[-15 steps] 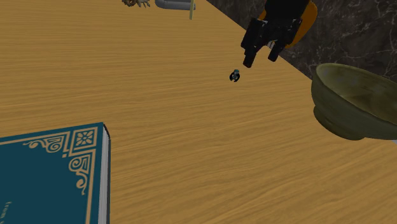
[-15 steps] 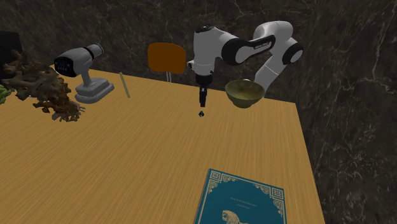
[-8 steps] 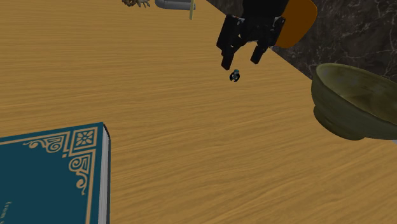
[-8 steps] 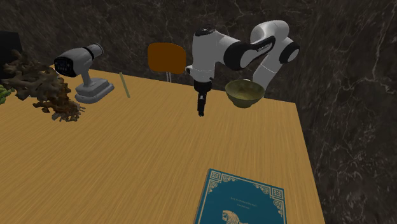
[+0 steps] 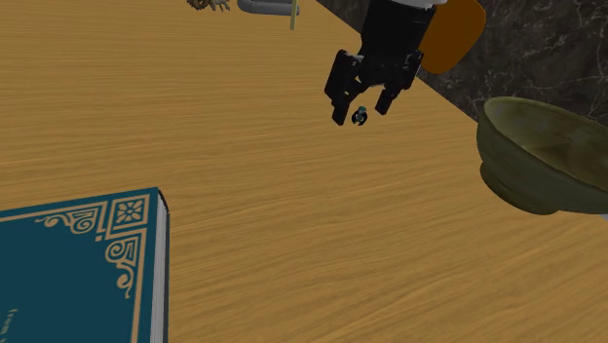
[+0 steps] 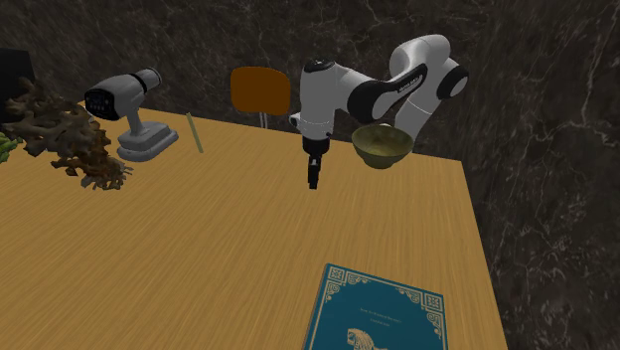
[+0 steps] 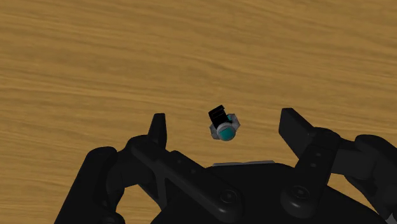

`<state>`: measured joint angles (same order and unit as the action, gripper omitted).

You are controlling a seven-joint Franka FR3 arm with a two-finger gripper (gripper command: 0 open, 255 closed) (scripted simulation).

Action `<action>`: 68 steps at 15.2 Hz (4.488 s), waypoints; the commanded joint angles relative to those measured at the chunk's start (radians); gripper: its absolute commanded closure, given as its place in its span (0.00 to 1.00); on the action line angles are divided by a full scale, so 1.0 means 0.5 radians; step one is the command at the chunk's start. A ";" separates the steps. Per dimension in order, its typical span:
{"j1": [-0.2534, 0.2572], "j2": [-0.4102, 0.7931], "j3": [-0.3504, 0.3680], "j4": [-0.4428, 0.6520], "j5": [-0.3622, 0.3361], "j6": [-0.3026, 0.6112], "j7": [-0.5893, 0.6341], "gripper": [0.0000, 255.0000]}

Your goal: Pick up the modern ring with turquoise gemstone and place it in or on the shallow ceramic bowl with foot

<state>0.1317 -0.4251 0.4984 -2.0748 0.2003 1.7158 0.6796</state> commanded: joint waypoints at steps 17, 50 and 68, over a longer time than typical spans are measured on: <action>-0.003 0.005 -0.007 0.053 -0.006 -0.048 0.002 1.00; -0.051 0.173 -0.041 1.046 -0.079 -0.882 0.088 1.00; 0.233 -0.983 -0.402 0.245 0.136 -1.242 -0.008 1.00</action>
<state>0.2285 -0.7230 0.2839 -1.9421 0.2651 1.0831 0.6650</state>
